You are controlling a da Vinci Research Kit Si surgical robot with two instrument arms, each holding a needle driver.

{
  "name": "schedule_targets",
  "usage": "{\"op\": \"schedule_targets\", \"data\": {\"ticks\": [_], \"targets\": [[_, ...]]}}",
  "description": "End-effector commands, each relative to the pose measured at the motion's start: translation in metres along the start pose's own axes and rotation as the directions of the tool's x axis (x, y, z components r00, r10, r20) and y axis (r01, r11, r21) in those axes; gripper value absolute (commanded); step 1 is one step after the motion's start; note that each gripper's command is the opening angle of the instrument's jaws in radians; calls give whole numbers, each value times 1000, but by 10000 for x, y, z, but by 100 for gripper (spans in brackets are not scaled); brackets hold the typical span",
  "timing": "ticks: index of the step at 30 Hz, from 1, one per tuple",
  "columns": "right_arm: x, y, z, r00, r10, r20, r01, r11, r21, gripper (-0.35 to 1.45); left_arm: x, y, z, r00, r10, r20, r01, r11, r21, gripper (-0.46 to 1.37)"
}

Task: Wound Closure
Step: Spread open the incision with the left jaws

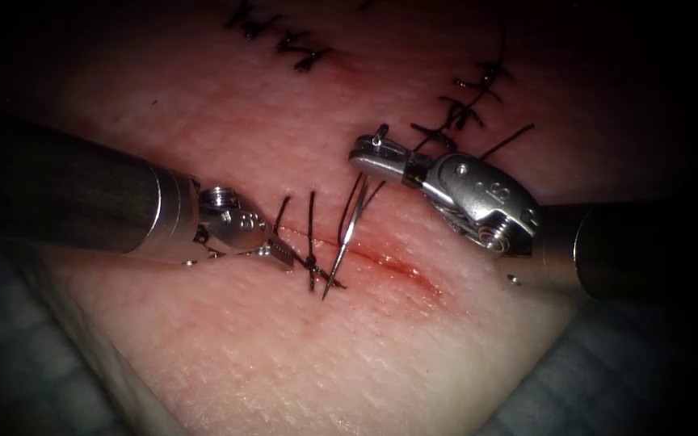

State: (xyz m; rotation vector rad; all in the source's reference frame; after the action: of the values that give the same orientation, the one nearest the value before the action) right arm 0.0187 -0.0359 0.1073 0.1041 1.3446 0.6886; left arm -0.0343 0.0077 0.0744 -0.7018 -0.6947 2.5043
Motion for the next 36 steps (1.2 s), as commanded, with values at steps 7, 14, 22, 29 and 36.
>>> {"op": "schedule_targets", "data": {"ticks": [7,14,22,29,36], "targets": [[3,0,0,1000,-4,0,4,1000,-8,-35,1,3,-3,1000,6,-2,-6,1000,-15,-16],[5,2,-3,1000,-2,0,2,1000,-6,-35,9,12,-24,1000,12,-29,-12,1000,-17,6],[12,8,-15,1000,0,0,0,1000,11,-35,21,14,-49,996,32,-84,-33,999,-10,11],[18,14,-31,1000,6,4,-6,999,47,-35,31,12,-49,993,35,-110,-36,999,-1,6],[19,17,-37,1000,8,7,-8,998,55,-35,49,8,-35,989,53,-135,-51,999,18,-35]]}}
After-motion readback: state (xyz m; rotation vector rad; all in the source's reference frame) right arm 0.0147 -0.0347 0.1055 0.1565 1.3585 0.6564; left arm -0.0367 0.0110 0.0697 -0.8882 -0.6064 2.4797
